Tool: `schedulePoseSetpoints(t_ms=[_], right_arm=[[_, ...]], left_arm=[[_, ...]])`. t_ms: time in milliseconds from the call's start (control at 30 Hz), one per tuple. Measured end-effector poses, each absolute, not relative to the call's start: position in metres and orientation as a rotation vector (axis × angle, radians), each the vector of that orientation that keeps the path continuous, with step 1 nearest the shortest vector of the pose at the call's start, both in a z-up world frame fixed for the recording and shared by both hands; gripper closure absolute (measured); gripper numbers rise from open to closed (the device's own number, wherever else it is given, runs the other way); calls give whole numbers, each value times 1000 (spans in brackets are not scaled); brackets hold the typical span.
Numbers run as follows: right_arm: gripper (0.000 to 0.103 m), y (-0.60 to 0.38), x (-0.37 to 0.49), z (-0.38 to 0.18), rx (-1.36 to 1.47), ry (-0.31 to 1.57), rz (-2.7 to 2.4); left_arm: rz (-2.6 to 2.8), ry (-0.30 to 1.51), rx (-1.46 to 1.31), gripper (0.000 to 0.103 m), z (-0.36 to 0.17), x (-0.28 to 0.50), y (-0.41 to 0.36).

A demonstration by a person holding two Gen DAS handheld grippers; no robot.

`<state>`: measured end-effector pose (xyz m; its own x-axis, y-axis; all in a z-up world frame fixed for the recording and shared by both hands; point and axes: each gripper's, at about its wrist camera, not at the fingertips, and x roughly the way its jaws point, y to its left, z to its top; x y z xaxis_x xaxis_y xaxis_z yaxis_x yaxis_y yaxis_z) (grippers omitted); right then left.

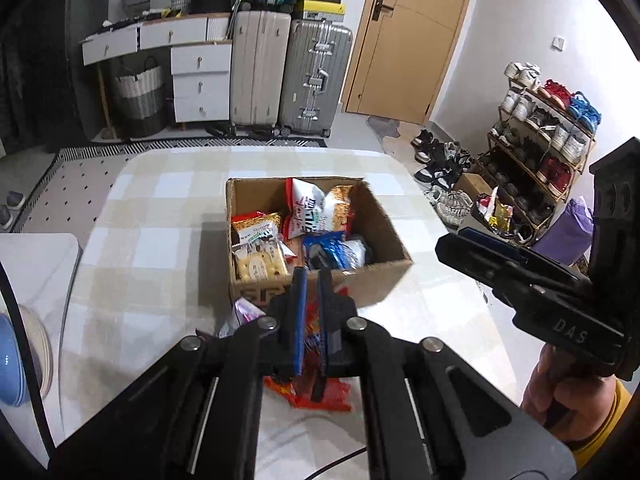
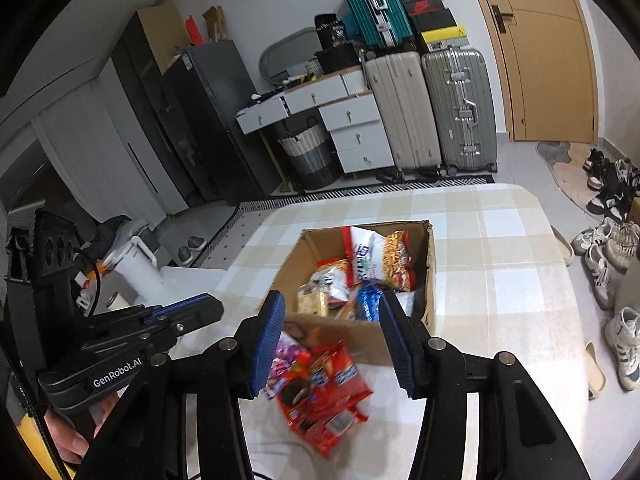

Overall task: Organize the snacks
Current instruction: 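Move both tools back toward the remaining snack pile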

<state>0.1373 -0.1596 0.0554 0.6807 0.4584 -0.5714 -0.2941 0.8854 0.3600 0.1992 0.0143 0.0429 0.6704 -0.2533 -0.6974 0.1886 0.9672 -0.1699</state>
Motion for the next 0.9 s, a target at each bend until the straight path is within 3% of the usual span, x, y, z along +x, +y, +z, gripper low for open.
schedulePoseSetpoints(t_ms=[133,267,433,500,700,767,800,833,900], right_arm=[[53,-159,104,68,253,672,443],[53,-157,74,76,258,652,457],[51,-153,41,80,254,613,462],[42,-152,29,79,257,593,462],[26,-148,7,69,276,562,475],[10,-145,0,63,273,551,473],[4,-143,0,61,271,543,467],[2,-142,-1,59,268,531,465],[1,-139,0,53,255,513,474]], left_arm=[[-237,753,-63,81,60,157,11],[-210,704,-33,56,73,117,8],[-165,630,-31,41,90,64,13],[-130,605,-19,23,95,46,13],[-85,539,3,18,102,-3,22],[-67,531,-4,14,100,-13,28],[-58,526,-14,6,98,-16,33],[-54,524,-21,0,96,-15,36],[-44,496,-45,1,91,-15,47]])
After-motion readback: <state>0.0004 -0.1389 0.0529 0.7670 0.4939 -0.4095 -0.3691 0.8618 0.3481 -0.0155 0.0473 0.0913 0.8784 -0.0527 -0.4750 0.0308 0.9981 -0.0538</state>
